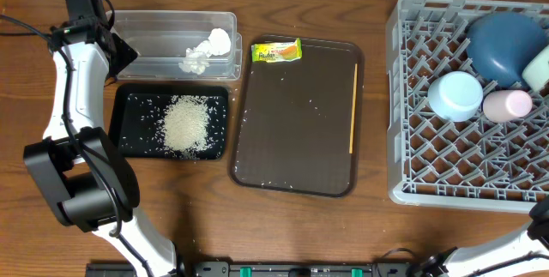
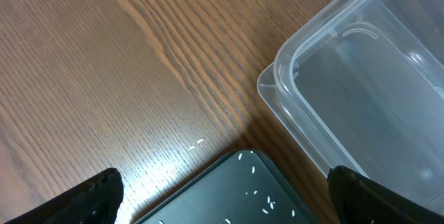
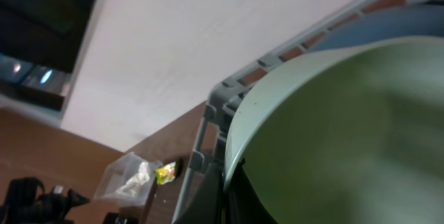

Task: Sort waste into correct bins and load items into the dishwasher rack
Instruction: 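Lower the teal bowl into the rack beside the blue plate and release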

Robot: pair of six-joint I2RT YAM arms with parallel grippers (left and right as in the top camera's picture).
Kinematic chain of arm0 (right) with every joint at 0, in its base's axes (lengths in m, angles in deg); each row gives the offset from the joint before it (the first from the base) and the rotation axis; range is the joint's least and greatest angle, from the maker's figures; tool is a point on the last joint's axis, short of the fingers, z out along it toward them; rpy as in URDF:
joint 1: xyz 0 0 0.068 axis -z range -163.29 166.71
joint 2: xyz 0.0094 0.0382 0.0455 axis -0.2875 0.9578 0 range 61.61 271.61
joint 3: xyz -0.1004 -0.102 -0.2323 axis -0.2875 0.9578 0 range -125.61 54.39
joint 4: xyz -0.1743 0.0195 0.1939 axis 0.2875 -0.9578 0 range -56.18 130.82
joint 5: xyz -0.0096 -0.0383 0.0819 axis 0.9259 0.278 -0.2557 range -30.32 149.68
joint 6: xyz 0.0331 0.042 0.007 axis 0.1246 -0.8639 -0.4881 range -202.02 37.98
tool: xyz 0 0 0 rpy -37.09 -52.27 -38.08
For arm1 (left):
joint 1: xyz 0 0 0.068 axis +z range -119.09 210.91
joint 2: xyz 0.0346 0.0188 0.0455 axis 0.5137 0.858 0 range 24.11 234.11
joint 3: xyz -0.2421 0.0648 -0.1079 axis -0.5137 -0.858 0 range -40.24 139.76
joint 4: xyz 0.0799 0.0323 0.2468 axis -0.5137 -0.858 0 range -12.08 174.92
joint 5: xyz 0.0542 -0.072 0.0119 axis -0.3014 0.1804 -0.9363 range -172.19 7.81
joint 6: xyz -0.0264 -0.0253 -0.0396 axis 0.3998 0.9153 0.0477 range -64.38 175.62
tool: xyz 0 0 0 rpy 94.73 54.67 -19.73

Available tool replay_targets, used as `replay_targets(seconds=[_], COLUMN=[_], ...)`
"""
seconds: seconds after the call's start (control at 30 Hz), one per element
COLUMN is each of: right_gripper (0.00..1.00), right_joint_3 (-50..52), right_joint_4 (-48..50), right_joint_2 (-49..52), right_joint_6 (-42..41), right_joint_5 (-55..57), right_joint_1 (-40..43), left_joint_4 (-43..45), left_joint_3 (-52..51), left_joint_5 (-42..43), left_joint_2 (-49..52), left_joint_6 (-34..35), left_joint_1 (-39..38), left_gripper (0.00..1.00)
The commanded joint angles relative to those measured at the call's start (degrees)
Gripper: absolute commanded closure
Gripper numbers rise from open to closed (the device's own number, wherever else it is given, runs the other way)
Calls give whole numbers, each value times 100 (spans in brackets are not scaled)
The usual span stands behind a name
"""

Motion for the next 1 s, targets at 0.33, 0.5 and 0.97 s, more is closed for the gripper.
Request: replay_targets(seconds=[0.33,0.5,0.97], right_gripper=[99,98,92], right_joint_3=[26,24,24], right_joint_4=[271,317,-129], right_joint_2=[732,726,629], right_joint_6=[-11,-146,-485], right_joint_5=[-546,-490,-48], right_joint_1=[39,90,544], left_joint_4=[-15,-15,-15], left_joint_3=[2,2,2], left_joint_5=[-33,-33,-33], left_joint_2=[52,50,50], left_joint_6=[55,55,57], left_joint_1=[9,9,9], left_gripper=[4,4,4])
